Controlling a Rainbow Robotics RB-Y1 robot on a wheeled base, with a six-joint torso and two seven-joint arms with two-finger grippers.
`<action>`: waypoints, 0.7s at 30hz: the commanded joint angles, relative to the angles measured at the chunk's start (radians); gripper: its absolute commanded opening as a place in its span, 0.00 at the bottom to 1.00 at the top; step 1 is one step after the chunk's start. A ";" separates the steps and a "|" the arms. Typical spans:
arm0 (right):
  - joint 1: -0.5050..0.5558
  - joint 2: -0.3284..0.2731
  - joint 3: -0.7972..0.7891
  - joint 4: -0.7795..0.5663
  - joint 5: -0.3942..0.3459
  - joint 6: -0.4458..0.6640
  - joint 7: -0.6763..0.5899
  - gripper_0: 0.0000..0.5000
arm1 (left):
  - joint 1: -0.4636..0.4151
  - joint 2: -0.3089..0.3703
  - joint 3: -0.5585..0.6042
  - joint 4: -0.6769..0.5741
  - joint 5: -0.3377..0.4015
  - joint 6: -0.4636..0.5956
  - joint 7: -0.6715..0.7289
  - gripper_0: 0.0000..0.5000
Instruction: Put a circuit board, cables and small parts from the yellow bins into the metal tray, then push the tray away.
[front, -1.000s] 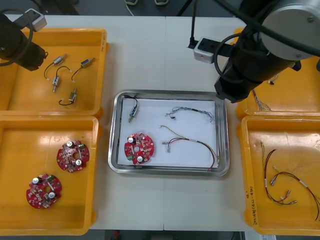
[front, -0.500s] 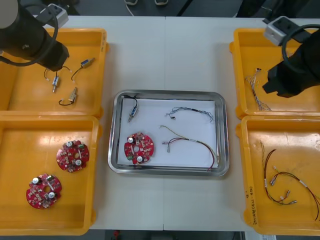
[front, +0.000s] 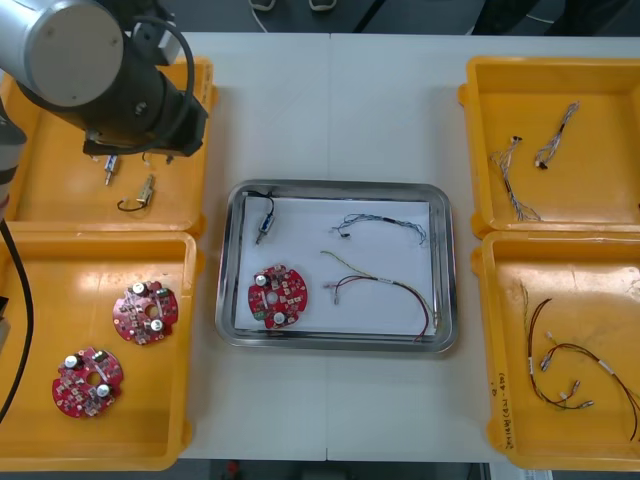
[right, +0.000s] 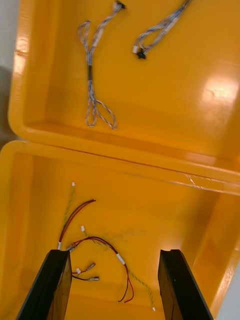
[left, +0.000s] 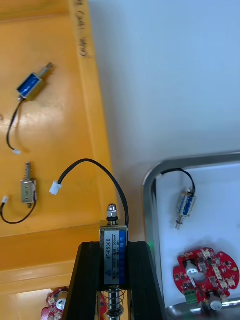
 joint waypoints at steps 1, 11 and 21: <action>0.095 -0.036 -0.121 -0.025 -0.009 0.003 -0.003 1.00 | 0.003 -0.045 -0.075 -0.069 -0.020 0.009 0.056 0.00; 0.201 0.014 -0.229 -0.026 -0.019 0.003 0.006 1.00 | 0.003 -0.094 -0.256 -0.072 -0.076 -0.060 0.238 0.00; 0.220 0.093 -0.230 -0.026 0.070 0.003 0.006 1.00 | 0.003 -0.133 -0.376 -0.029 -0.145 -0.114 0.309 0.00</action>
